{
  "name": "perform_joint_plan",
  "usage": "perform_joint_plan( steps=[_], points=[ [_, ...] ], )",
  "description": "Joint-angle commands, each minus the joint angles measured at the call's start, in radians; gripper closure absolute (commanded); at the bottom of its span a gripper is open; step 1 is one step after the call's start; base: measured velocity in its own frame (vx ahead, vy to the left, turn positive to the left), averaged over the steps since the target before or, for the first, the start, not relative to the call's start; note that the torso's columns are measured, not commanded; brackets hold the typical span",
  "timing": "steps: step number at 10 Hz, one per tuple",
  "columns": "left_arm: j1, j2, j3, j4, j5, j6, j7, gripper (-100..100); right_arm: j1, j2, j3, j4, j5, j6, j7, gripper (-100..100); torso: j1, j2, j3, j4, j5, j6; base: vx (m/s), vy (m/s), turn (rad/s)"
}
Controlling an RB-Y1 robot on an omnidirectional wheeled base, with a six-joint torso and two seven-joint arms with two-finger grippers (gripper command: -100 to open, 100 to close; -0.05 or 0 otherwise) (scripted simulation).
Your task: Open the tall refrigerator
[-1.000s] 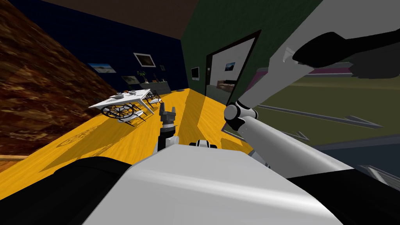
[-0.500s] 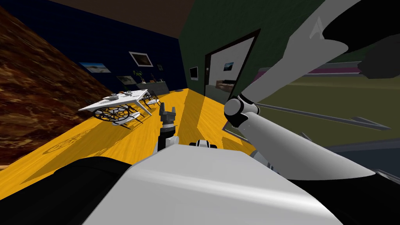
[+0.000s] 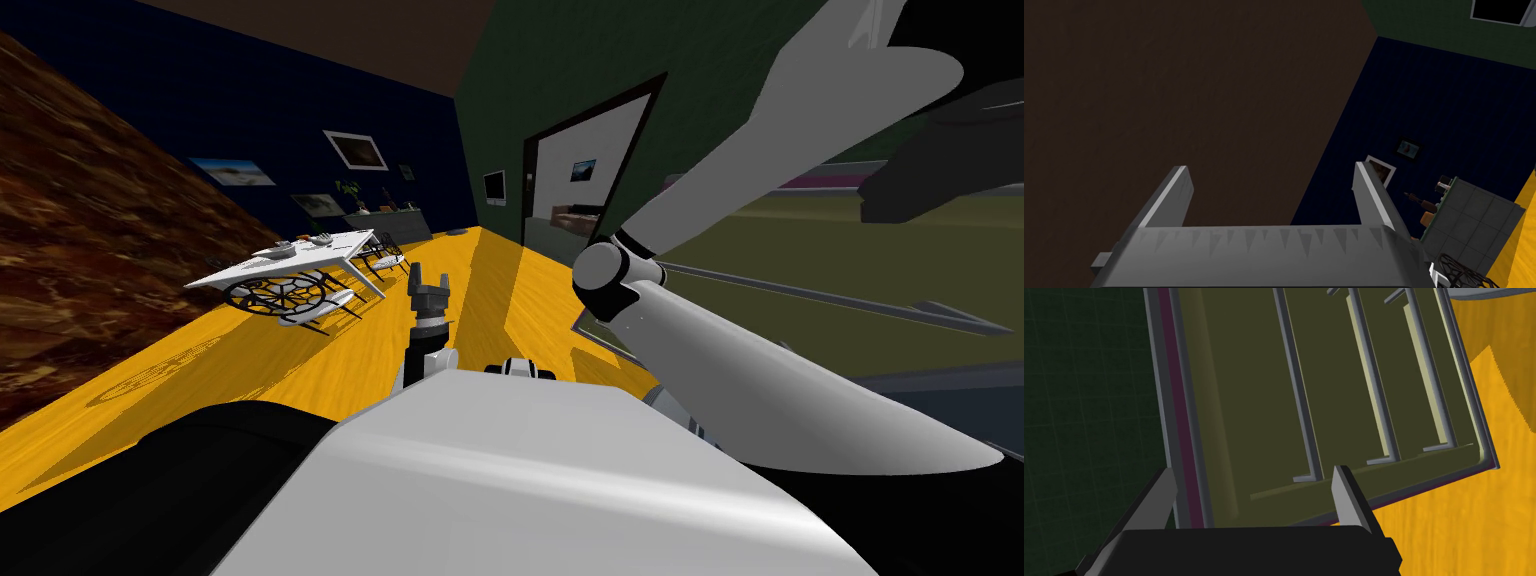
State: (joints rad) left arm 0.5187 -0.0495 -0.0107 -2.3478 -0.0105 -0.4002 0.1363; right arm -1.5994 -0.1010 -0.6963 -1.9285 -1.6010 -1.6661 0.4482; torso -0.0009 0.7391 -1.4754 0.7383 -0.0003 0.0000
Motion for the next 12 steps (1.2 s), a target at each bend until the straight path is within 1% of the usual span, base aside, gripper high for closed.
perform_joint_plan(
  steps=[1, 2, 3, 4, 5, 7, 12],
  points=[
    [0.0, 0.0, 0.0, 0.0, 0.0, 0.0, 0.0, 0, -0.014, 0.005, -0.01, 0.001, 0.0, -0.075, 0.012, -100, 0.0, 0.0, 0.0, 0.0, 0.0, 0.0, 0.014, 0.002, -0.009],
    [0.0, 0.0, 0.0, 0.0, 0.0, 0.0, 0.0, 0, -0.009, 0.003, -0.009, 0.001, -0.002, -0.054, 0.007, -100, 0.0, 0.0, 0.0, 0.0, 0.0, 0.0, 0.006, 0.001, -0.001],
    [0.0, 0.0, 0.0, 0.0, 0.0, 0.0, 0.0, 0, 0.01, 0.013, -0.037, -0.019, -0.019, -0.031, 0.009, -100, 0.001, 0.0, 0.0, 0.0, 0.0, 0.0, 0.019, -0.062, -0.002],
    [0.0, 0.0, 0.0, 0.0, 0.0, 0.0, 0.0, 0, 0.001, 0.012, -0.021, -0.012, -0.008, -0.048, 0.009, -100, -0.003, -0.002, -0.001, 0.0, -0.001, 0.0, 0.012, -0.04, 0.005],
    [0.0, 0.0, 0.0, 0.0, 0.0, 0.0, 0.0, 0, -0.035, -0.006, -0.023, 0.012, 0.003, -0.051, 0.024, -100, 0.0, -0.001, -0.001, 0.0, 0.0, 0.0, 0.023, -0.001, -0.024],
    [0.0, 0.0, 0.0, 0.0, 0.0, 0.0, 0.0, 0, -0.073, -0.024, -0.023, 0.038, 0.014, -0.056, 0.039, -100, 0.003, -0.002, -0.001, -0.001, 0.001, 0.0, 0.039, 0.011, -0.027],
    [0.0, 0.0, 0.0, 0.0, 0.0, 0.0, 0.0, 0, -0.167, -0.07, -0.023, 0.104, 0.042, -0.07, 0.078, -100, 0.0, -0.001, 0.0, 0.0, 0.0, 0.0, 0.032, 0.011, -0.018]
  ],
)
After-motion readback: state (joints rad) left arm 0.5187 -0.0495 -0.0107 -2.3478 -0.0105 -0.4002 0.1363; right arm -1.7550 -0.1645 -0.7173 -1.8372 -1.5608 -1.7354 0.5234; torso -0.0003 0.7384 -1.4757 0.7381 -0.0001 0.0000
